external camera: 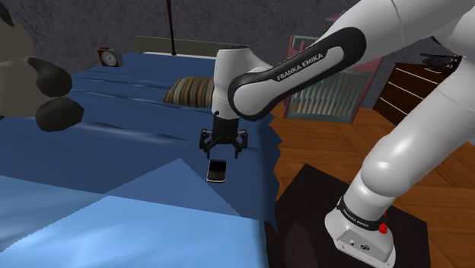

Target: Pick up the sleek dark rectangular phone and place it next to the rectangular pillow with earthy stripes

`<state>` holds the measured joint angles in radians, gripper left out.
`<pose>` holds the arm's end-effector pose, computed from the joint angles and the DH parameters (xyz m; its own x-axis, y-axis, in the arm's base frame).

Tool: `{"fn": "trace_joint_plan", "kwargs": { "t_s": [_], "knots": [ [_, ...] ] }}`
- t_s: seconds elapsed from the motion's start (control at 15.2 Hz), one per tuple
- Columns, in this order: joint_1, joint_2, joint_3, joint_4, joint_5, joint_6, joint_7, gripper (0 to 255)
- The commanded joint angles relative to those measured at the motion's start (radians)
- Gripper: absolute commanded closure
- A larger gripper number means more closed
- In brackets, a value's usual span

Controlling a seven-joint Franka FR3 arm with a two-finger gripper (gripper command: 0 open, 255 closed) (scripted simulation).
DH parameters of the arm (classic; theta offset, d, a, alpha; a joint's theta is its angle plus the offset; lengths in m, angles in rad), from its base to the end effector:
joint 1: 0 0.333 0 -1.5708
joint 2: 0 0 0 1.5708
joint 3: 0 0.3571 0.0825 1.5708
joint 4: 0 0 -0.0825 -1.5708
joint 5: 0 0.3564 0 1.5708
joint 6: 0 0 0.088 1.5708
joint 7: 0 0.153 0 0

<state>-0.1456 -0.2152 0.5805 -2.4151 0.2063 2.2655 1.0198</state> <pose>0.3947 0.2000 0.3935 0.7500 -0.6611 -0.0202 -0.6611 -0.7484 -0.0543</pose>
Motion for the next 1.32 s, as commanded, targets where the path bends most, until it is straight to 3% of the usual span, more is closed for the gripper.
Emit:
{"fn": "trace_joint_plan", "kwargs": {
  "t_s": [0.0,0.46,0.99,1.06,1.25],
  "knots": [
    [-0.013,0.061,0.020,0.022,-0.027,0.036,0.058,0],
    [-0.018,0.148,0.038,-0.014,-0.079,0.149,0.098,0],
    [-0.018,0.148,0.038,-0.014,-0.079,0.149,0.098,0],
    [-0.018,0.148,0.038,-0.014,-0.079,0.149,0.098,255],
    [-0.018,0.148,0.038,-0.014,-0.079,0.148,0.098,255]
  ]
}}
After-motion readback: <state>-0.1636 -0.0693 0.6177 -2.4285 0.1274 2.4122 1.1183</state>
